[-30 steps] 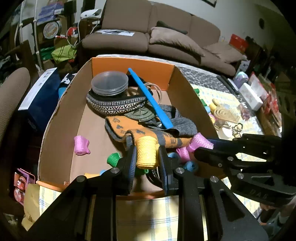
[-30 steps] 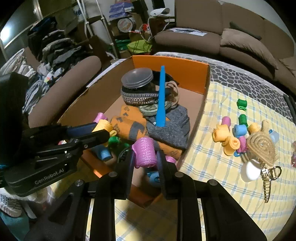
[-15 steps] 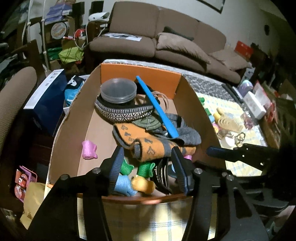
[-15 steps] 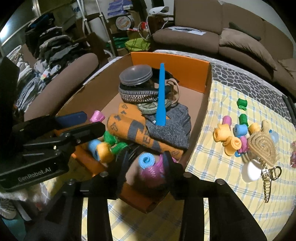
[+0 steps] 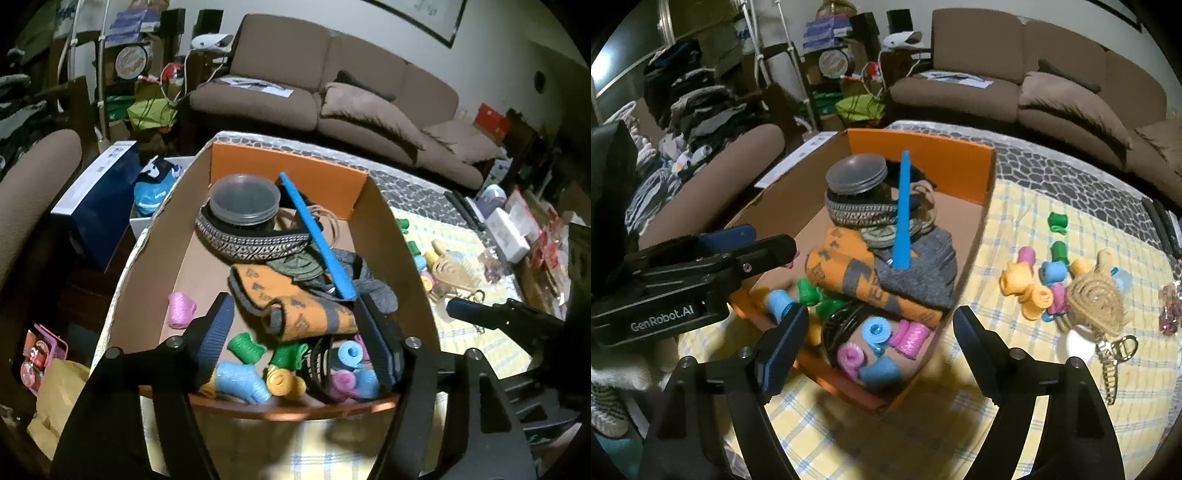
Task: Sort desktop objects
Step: 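Withdraw both tools from the box back over the table items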
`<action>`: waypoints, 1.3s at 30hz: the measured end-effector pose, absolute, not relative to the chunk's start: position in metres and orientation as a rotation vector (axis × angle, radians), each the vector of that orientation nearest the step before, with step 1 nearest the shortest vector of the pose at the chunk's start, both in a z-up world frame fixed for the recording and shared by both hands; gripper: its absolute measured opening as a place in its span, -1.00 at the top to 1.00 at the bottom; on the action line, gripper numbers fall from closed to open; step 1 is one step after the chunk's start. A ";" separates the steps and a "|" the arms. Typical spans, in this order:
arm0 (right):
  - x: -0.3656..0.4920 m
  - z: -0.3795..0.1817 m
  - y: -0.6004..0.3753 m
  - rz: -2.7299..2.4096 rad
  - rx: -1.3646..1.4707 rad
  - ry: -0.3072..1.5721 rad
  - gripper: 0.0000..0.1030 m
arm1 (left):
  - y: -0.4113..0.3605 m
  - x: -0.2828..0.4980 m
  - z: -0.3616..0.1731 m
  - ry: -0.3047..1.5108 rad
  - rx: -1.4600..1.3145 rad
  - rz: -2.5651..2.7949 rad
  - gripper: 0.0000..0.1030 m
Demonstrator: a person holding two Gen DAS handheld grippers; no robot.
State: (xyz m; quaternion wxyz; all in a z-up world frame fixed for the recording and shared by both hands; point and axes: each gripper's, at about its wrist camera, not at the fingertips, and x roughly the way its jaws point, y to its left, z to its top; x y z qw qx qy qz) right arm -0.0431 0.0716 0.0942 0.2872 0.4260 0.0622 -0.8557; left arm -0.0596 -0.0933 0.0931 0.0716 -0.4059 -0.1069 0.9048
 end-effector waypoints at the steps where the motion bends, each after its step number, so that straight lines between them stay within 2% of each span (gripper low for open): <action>1: -0.043 0.096 0.075 -2.291 1.134 0.157 -0.64 | -0.091 -0.059 0.094 -0.325 -1.210 2.717 -0.56; 5: -0.047 0.102 0.096 -2.335 1.127 0.117 -0.74 | -0.079 -0.059 0.099 -0.365 -1.144 2.698 -0.99; 16: -0.068 0.113 0.198 -2.516 1.172 -0.010 -0.80 | -0.023 -0.060 0.109 -0.316 -1.032 2.638 -0.99; 27: -0.080 0.104 0.298 -2.669 1.256 -0.137 -0.85 | 0.078 -0.058 0.107 -0.071 -0.959 2.538 -0.99; 31: -0.083 0.094 0.314 -2.683 1.301 -0.149 -0.85 | 0.120 -0.054 0.098 0.049 -0.928 2.516 -0.99; 39: -0.088 0.078 0.335 -2.669 1.365 -0.205 -0.84 | 0.179 -0.067 0.053 0.141 -1.044 2.436 -0.99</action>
